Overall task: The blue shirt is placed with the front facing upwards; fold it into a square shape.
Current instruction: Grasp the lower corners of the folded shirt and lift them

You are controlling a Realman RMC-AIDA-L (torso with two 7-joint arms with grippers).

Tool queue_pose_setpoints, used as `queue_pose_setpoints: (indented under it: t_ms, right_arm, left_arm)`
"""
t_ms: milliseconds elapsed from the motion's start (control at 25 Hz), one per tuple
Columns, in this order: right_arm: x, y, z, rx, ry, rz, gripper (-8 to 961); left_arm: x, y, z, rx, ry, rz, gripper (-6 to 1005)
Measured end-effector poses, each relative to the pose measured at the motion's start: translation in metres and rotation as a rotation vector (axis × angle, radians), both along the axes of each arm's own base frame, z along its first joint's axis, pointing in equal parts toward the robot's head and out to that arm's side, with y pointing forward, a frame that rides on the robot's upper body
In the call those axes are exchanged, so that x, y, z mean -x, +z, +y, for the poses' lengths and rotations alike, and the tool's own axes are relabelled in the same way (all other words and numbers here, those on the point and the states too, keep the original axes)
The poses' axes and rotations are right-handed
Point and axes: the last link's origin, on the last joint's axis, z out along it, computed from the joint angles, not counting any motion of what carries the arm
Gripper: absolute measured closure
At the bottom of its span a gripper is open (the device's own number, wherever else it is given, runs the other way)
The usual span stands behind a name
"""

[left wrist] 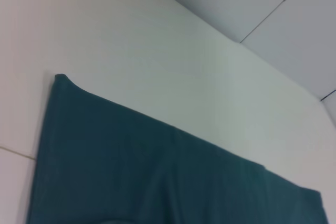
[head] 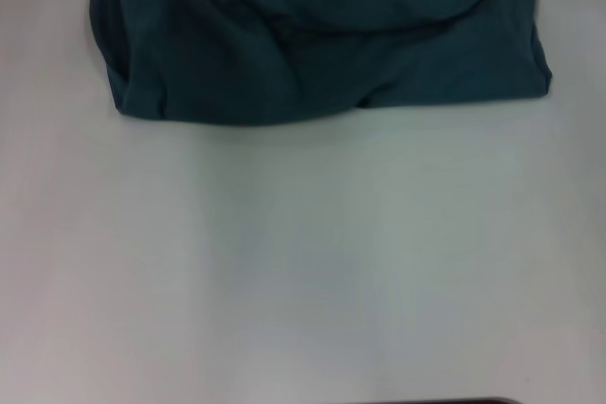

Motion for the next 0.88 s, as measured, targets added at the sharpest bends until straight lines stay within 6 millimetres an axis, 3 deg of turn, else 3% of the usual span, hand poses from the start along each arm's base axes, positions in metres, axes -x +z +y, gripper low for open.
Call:
queue_pose_setpoints:
  t_ms: [160, 320, 440, 640, 880]
  right_arm:
    - [-0.002, 0.009, -0.008, 0.048, -0.033, 0.125, 808]
    - [-0.007, 0.022, -0.029, 0.116, -0.017, 0.280, 798]
    - [-0.017, 0.030, -0.057, 0.140, 0.037, 0.389, 790]
    - [-0.043, 0.035, -0.113, 0.124, 0.148, 0.566, 617]
    - [-0.086, 0.035, -0.177, 0.078, 0.165, 0.680, 368]
  left_arm:
    - [0.005, 0.005, -0.011, -0.001, -0.012, -0.041, 636]
    - [0.010, 0.013, -0.026, 0.008, -0.046, -0.092, 564]
    - [0.015, 0.018, -0.041, 0.027, -0.072, -0.145, 328]
    - [0.026, 0.022, -0.067, 0.050, -0.117, -0.240, 115]
    - [0.038, 0.014, -0.093, 0.062, -0.163, -0.311, 91]
